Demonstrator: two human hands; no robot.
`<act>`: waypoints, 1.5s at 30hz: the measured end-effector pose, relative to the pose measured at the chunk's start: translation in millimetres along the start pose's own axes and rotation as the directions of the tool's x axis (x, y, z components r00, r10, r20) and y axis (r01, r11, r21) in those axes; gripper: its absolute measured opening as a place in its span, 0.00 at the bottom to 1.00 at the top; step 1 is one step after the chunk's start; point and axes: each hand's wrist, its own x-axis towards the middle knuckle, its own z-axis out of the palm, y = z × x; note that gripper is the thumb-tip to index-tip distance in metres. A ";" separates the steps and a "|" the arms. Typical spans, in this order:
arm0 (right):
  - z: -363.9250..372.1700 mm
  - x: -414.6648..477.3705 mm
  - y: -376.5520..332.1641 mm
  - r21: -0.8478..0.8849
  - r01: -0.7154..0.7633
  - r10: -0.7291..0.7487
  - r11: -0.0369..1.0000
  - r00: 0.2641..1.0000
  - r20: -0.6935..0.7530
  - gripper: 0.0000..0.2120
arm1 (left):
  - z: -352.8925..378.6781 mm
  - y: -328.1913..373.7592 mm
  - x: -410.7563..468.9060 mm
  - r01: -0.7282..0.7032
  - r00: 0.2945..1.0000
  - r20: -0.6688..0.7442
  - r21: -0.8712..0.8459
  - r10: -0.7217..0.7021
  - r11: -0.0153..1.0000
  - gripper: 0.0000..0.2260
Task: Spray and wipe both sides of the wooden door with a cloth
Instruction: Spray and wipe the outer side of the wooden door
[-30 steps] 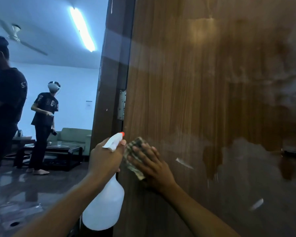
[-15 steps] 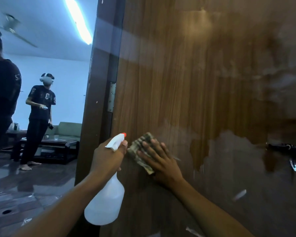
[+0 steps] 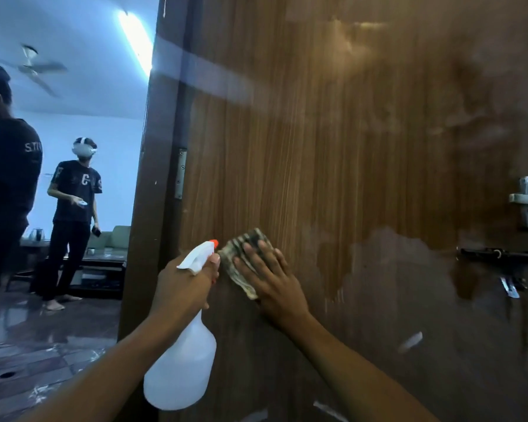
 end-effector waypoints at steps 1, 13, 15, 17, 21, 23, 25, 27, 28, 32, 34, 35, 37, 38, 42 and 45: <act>-3.1 -13.3 11.2 0.003 -0.050 0.050 0.999 0.999 -0.019 0.33 | 2.6 -1.3 -1.2 0.022 1.000 -0.002 -0.011 -0.022 1.000 0.15; -16.1 7.6 51.5 -0.015 -0.062 0.061 0.998 0.997 -0.056 0.32 | 46.2 4.7 -4.0 0.010 0.998 0.067 -0.088 -0.004 0.996 0.07; -15.2 -34.8 59.5 -0.028 -0.034 0.033 0.999 0.998 -0.055 0.30 | 52.9 4.8 -6.7 0.020 0.997 0.079 -0.080 -0.014 0.997 0.07; -22.6 -64.1 75.9 -0.035 -0.135 0.134 0.990 0.990 -0.052 0.32 | 61.1 3.7 -8.2 0.038 0.996 0.083 -0.074 -0.031 0.997 0.09; -36.8 -49.6 101.9 -0.007 -0.423 0.422 0.906 0.904 -0.065 0.32 | 74.6 7.3 -9.4 0.065 0.996 0.072 -0.077 -0.059 0.995 0.13; -38.3 -24.2 99.6 0.007 -0.467 0.466 0.884 0.882 -0.065 0.32 | 80.5 10.6 -10.2 0.035 0.996 0.080 -0.073 -0.029 0.997 0.13; -32.5 -12.7 93.2 0.006 -0.428 0.428 0.904 0.902 -0.049 0.33 | 86.2 13.9 -11.6 0.003 0.996 0.092 -0.068 0.004 0.998 0.11; -25.2 -24.4 87.8 -0.008 -0.296 0.295 0.955 0.954 -0.057 0.34 | 90.7 16.2 -12.3 -0.027 0.994 0.109 -0.053 0.032 0.998 0.10; -23.0 -37.5 87.2 -0.018 -0.208 0.207 0.978 0.977 -0.058 0.34 | 92.6 17.1 -13.1 -0.043 0.992 0.114 -0.046 0.048 0.998 0.10; -29.7 -108.1 103.6 -0.018 -0.181 0.181 0.983 0.983 -0.024 0.34 | 106.4 19.9 -21.4 -0.045 0.990 0.129 -0.048 0.051 0.998 0.13; -37.9 -115.6 120.7 0.002 -0.359 0.359 0.933 0.932 -0.039 0.34 | 113.9 19.6 -25.6 -0.019 0.991 0.133 -0.063 0.027 0.998 0.14; -41.0 -107.7 127.3 0.018 -0.451 0.451 0.892 0.891 -0.051 0.33 | 117.6 19.5 -26.9 -0.013 0.990 0.140 -0.057 0.021 0.998 0.15; -45.8 -75.6 136.9 0.061 -0.566 0.569 0.822 0.819 -0.077 0.31 | 123.9 22.1 -28.9 -0.005 0.989 0.147 -0.050 0.012 0.999 0.15; -46.2 -56.8 137.1 0.077 -0.575 0.580 0.815 0.811 -0.078 0.31 | 125.7 24.5 -29.7 -0.006 0.989 0.149 -0.057 0.014 0.998 0.15; -34.9 -45.8 119.2 0.041 -0.361 0.362 0.932 0.931 -0.037 0.34 | 135.0 36.5 -33.8 -0.090 0.980 0.172 -0.052 0.098 0.995 0.13; -30.0 -106.0 113.9 -0.001 -0.224 0.224 0.975 0.975 0.008 0.36 | 140.7 41.9 -36.6 -0.098 0.977 0.185 -0.042 0.104 0.994 0.14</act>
